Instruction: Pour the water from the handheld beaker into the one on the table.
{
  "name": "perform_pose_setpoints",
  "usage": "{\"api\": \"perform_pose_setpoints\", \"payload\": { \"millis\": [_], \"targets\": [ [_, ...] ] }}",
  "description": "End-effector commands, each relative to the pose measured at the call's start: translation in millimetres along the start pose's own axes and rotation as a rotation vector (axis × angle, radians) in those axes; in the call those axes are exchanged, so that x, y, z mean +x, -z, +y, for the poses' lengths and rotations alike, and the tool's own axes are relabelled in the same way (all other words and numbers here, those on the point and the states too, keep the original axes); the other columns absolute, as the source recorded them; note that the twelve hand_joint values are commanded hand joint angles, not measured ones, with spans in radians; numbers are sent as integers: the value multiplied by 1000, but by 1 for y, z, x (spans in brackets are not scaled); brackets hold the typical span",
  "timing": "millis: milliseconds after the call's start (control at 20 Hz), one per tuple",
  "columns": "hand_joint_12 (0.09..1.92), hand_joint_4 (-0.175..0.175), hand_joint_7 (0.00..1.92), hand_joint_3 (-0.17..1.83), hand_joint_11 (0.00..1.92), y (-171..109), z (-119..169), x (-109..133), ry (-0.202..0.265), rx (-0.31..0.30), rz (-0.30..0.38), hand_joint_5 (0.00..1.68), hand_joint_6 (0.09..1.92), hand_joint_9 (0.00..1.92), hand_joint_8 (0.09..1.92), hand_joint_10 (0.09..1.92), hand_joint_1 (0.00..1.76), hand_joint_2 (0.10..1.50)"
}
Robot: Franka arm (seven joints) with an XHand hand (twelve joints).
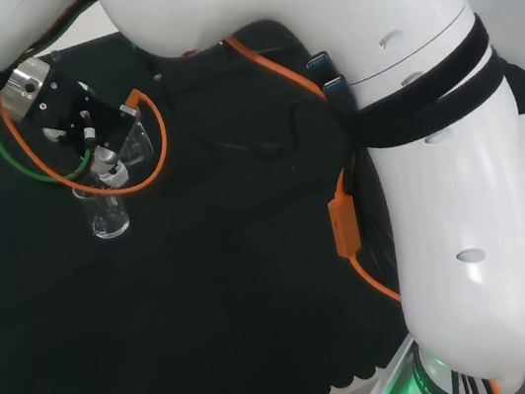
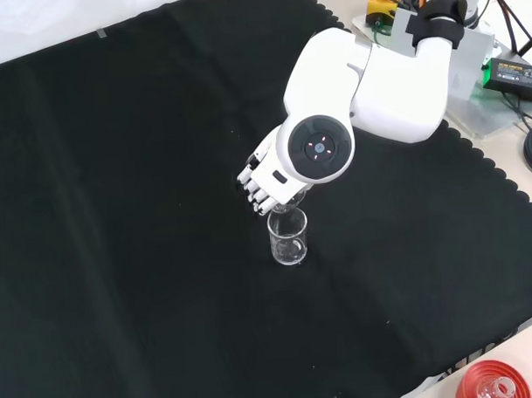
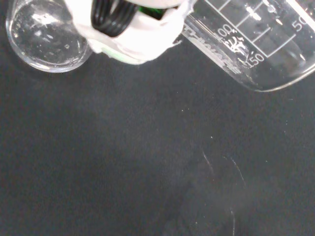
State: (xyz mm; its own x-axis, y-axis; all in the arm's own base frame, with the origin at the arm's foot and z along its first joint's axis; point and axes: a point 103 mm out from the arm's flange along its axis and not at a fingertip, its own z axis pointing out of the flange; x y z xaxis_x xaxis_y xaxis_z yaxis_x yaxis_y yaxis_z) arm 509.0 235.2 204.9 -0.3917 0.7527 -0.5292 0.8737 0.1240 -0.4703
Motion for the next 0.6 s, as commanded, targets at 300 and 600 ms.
{"api": "perform_pose_setpoints", "payload": {
  "millis": [300,600],
  "targets": [
    [880,-128,1261,-175,844,8,-4,6,4,-10,24,1078,815,1324,548,684,1412,1070],
    [880,-129,1261,-175,844,7,-6,-4,4,-19,106,1077,815,1324,547,684,1412,1070]
  ]
}}
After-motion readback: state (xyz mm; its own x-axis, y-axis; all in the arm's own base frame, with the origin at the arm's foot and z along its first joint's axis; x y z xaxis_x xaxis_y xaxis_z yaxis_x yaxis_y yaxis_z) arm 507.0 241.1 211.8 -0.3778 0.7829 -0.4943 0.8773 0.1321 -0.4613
